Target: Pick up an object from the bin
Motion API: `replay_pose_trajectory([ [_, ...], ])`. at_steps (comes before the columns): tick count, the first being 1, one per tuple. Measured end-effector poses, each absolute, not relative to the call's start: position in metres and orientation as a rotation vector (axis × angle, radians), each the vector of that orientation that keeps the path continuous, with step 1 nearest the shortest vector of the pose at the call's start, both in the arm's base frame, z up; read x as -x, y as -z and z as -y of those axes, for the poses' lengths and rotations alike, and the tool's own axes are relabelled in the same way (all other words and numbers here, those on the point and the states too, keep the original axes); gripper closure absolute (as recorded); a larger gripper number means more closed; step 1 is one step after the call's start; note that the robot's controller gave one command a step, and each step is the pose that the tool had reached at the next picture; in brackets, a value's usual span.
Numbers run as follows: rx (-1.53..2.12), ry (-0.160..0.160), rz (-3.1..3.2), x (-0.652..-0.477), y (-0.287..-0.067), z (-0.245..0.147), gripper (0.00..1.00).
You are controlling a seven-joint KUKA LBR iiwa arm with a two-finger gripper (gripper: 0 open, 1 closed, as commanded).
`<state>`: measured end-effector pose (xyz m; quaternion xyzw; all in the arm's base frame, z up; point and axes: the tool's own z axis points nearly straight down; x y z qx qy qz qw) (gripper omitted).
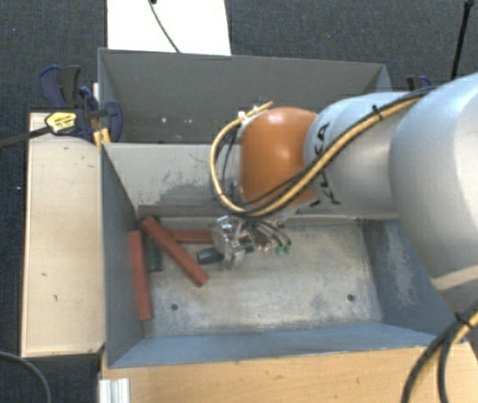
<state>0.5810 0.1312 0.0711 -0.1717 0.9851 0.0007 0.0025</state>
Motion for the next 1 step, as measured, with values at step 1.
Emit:
replay_pose_trajectory([
  [1, 0.637, -0.001, -3.064, -0.571, -0.2314, -0.1433, 1.0],
])
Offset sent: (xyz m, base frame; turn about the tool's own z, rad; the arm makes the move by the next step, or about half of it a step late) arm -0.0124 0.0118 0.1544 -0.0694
